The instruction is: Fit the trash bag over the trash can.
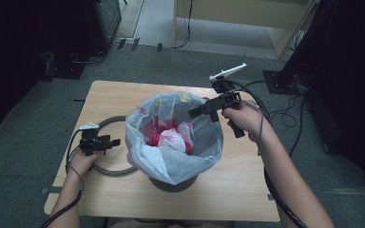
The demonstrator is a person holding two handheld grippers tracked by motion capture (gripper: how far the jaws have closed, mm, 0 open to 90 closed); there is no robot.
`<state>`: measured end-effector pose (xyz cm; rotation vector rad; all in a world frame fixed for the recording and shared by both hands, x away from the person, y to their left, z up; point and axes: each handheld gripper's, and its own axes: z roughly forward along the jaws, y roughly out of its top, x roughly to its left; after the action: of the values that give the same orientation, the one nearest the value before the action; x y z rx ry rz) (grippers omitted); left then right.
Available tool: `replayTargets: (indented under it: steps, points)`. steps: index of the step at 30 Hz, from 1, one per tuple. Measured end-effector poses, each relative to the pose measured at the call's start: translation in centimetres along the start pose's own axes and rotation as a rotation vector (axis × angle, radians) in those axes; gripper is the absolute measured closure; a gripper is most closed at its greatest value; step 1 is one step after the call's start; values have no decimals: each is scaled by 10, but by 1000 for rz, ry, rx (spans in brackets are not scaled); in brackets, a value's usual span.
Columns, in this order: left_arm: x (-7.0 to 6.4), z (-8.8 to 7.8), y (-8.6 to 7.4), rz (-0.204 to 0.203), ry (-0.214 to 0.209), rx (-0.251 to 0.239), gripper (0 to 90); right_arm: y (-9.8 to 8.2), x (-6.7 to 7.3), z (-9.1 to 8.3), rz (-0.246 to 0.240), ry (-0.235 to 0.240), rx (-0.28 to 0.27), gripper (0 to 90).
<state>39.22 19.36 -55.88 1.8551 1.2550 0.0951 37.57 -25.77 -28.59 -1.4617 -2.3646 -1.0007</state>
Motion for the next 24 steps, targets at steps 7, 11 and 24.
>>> replayTargets:
  steps: [7,11,24]
  points:
    - [0,0,0,3,-1,2,322,1,8,6,8,57,-21,264]
    - [0,0,0,5,0,2,322,3,24,16,-40,99,-2,264]
    - [0,0,0,-1,-7,2,322,1,56,67,-244,122,119,271]
